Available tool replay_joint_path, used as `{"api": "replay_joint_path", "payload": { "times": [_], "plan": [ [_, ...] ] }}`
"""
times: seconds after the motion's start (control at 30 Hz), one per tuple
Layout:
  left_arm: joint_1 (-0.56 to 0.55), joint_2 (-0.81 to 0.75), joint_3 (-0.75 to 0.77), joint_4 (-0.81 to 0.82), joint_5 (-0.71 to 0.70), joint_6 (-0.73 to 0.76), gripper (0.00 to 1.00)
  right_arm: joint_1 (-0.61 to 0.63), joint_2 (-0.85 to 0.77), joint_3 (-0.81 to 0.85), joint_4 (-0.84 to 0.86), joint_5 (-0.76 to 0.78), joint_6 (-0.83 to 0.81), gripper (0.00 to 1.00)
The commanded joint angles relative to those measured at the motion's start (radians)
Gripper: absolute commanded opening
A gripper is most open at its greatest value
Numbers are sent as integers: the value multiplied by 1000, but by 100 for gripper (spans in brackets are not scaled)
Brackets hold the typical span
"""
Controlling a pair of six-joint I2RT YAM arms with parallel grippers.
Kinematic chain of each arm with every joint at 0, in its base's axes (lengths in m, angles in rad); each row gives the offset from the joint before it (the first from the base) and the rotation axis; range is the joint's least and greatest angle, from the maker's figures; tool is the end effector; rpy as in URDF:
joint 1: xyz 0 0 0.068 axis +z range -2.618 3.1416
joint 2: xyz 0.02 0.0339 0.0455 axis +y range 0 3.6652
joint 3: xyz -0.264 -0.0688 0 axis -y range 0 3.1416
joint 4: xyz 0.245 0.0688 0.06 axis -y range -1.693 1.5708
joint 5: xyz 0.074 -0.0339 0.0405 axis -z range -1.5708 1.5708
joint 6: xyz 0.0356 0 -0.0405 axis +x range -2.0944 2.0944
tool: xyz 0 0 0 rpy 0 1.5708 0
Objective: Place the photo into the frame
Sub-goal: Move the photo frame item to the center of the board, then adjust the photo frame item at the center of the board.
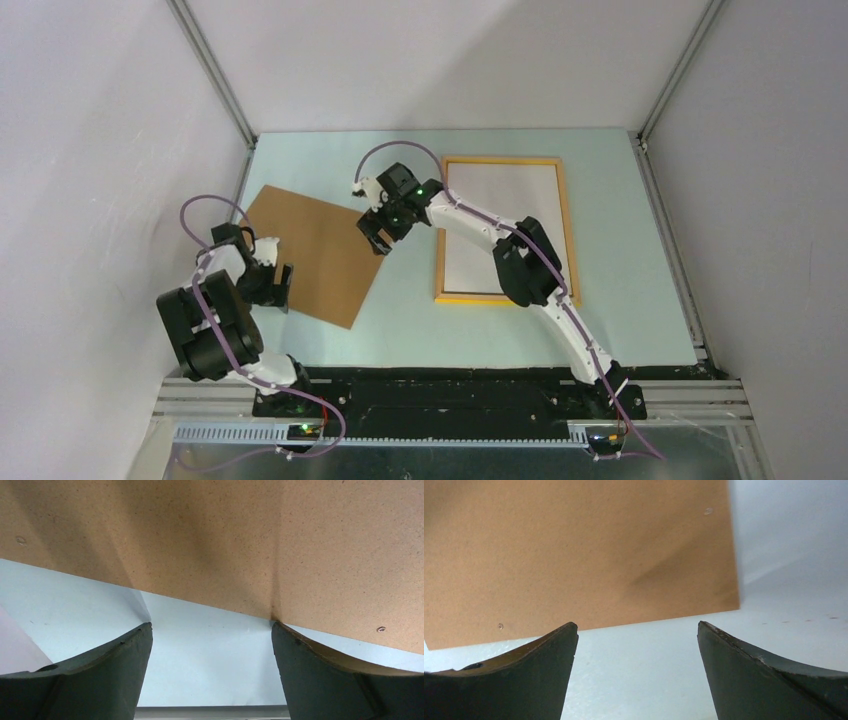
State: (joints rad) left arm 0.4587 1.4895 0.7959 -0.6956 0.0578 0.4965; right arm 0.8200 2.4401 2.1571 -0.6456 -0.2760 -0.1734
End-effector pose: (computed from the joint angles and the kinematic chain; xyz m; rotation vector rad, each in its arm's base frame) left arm 0.2207 0.1067 0.1584 0.0636 2.9528 0.0478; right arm 0.3603 0.4003 0.1864 -1.3200 2.1878 0.6058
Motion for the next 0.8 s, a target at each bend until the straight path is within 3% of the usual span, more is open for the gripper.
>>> {"api": "replay_joint_path", "payload": {
  "times": [0.0,0.13,0.27,0.53,0.77],
  "plan": [
    [-23,23,6,123,-7,-29,93,-50,45,86,63,27,49,94],
    [-33,18,-3,122,-21,-20,93,-82,100,143,91,44,41,94],
    [-38,16,-7,122,-29,-17,93,-104,180,305,25,19,48,95],
    [-49,-8,-18,119,-37,-15,93,-116,191,316,18,-56,91,99],
    [-60,-45,-21,115,-45,-18,93,-147,225,330,9,-218,260,99]
  ]
}}
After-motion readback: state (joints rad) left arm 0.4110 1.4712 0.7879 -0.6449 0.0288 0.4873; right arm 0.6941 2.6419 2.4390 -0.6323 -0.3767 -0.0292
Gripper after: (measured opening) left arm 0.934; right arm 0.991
